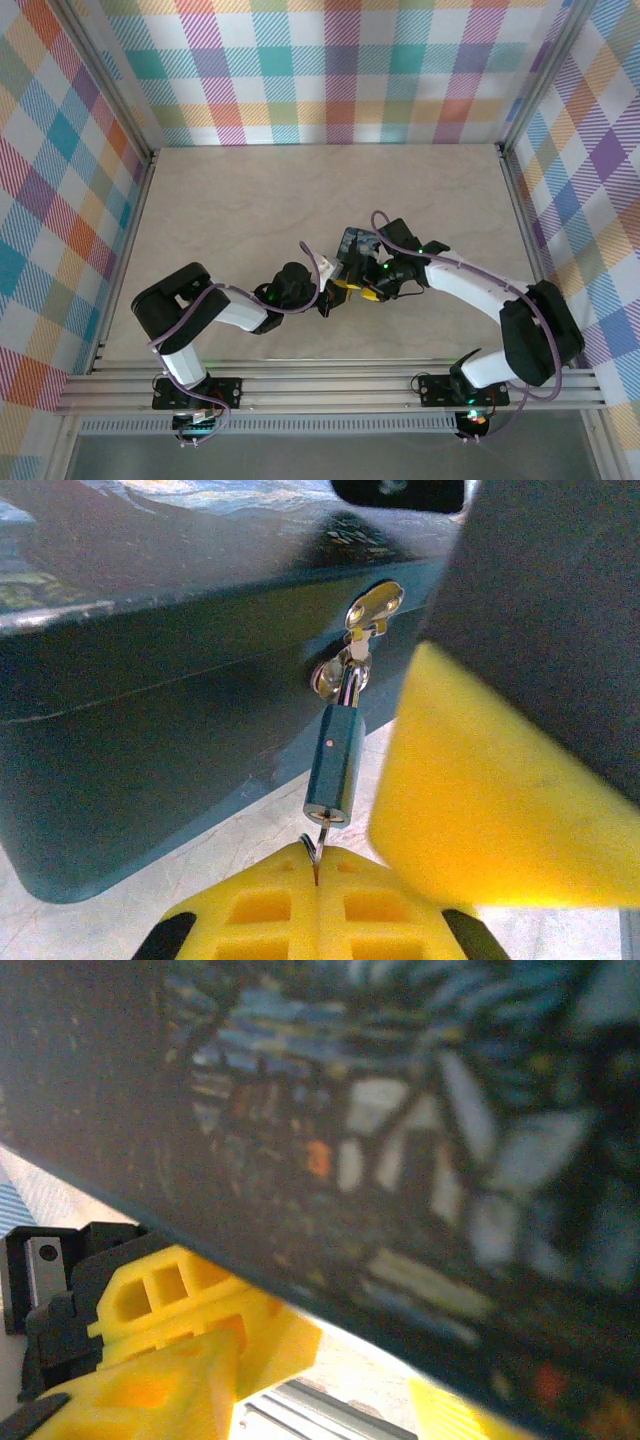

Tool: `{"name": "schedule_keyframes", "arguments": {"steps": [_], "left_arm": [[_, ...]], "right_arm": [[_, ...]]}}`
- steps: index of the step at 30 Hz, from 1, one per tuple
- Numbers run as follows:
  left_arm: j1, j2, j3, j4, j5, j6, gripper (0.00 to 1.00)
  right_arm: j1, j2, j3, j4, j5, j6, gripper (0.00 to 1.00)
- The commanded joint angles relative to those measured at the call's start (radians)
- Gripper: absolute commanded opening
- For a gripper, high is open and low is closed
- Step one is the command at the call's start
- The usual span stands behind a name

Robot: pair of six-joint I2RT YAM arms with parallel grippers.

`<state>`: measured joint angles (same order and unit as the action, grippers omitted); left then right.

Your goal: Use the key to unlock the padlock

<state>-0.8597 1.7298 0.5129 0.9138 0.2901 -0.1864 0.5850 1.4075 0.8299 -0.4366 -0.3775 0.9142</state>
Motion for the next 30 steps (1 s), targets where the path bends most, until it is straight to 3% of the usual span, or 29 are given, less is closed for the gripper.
{"name": "schedule_keyframes", "arguments": {"steps": [1,6,15,30], "left_arm": [[-0.011,0.017,-0.025,0.123,-0.019,-0.006,0.00],[-0.015,0.040,-0.039,0.133,-0.020,-0.013,0.00],[-0.016,0.073,-0.010,0.120,0.070,-0.106,0.00],[-0.016,0.090,0.003,0.139,0.118,-0.243,0.00]], "right_arm": [[0.006,-0.050,-0.025,0.022,0.040,0.043,0.53],[0.007,-0.115,-0.083,0.057,0.118,0.100,0.57],[0.034,-0.246,-0.313,0.307,0.248,0.255,0.57],[0.078,-0.175,-0.370,0.481,0.290,0.314,0.59]]}}
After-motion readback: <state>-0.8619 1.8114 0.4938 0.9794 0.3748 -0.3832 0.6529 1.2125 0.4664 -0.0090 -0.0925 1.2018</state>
